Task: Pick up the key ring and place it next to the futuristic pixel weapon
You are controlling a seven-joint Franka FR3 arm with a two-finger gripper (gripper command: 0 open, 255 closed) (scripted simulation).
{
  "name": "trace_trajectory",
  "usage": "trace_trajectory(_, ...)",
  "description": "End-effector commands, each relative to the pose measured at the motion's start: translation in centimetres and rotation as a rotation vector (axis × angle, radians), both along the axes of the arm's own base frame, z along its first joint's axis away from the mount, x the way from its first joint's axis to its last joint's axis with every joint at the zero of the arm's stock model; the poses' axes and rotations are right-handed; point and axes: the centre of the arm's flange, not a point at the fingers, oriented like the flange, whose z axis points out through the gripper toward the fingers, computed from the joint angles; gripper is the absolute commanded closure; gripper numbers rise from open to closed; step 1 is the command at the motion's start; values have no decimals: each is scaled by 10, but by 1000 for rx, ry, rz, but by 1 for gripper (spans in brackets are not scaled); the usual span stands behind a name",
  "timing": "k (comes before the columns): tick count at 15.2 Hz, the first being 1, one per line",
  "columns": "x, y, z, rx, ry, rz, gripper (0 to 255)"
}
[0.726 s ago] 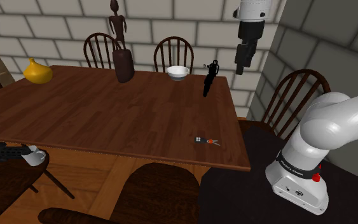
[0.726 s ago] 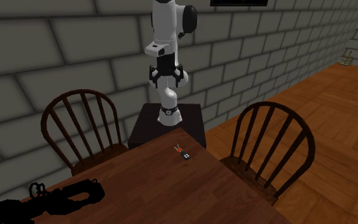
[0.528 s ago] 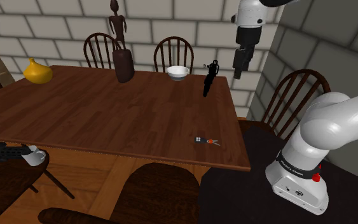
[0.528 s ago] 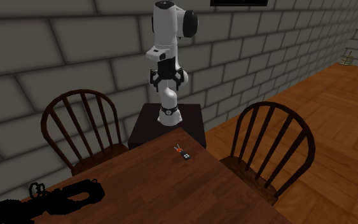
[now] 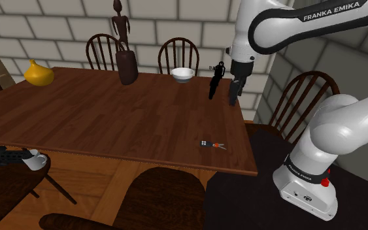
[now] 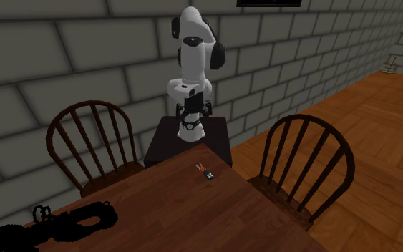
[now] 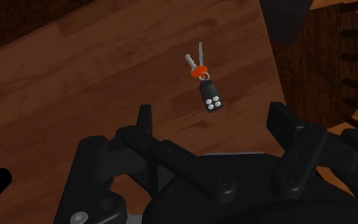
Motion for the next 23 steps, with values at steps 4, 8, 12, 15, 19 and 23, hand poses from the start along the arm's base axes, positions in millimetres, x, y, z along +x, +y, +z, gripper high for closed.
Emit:
trace_trajectory(4, 8, 12, -61, 9, -27, 52, 0)
trace_trajectory(8, 14, 24, -112, 16, -45, 93, 0)
trace_trajectory(12, 22, 37, -162, 23, -63, 135, 0)
trace_trajectory(15, 27, 47, -199, 28, -76, 166, 0)
trace_trajectory(19, 30, 50, -227, 30, -80, 175, 0)
trace_trajectory(23, 31, 51, -248, 30, -80, 175, 0)
